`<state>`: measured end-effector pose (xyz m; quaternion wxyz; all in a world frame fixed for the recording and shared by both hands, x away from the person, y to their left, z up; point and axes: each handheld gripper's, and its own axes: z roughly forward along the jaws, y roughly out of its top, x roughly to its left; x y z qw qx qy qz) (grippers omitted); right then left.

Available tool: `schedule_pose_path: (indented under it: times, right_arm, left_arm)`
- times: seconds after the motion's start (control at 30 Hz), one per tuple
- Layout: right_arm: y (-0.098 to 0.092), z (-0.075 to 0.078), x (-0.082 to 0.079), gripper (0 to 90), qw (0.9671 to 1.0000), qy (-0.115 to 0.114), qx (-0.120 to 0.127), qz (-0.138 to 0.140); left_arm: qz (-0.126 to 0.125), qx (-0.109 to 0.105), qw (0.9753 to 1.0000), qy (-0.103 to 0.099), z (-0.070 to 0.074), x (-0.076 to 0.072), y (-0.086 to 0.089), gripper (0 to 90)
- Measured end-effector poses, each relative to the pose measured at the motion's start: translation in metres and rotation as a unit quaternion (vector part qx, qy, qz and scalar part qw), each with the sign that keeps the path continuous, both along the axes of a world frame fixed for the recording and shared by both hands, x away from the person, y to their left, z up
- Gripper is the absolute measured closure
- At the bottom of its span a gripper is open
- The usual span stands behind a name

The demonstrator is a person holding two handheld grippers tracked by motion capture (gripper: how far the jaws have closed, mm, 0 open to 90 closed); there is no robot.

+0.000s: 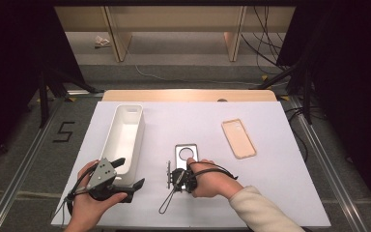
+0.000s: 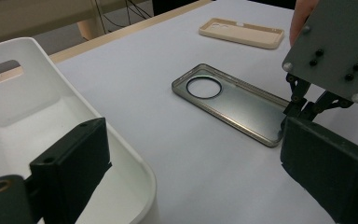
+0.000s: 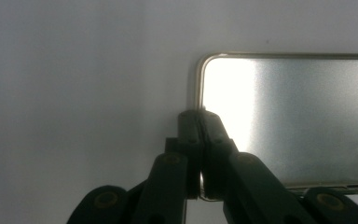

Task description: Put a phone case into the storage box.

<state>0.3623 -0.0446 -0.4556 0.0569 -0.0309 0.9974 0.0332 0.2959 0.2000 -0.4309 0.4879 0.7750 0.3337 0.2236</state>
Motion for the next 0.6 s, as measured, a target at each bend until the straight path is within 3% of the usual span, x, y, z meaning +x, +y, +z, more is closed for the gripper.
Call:
schedule_pose_path:
  times: [0.3,0.6]
  right_arm:
    - [-0.002,0.009,0.001,89.1,0.9999,-0.006,0.008,-0.004]
    - [-0.008,0.022,0.0,89.4,0.998,-0.044,0.044,-0.007]
  left_arm:
    - [0.0,-0.001,1.0,0.0,0.0,0.0,0.0,7.6]
    - [0.001,-0.001,1.0,-0.001,0.0,0.0,0.0,7.7]
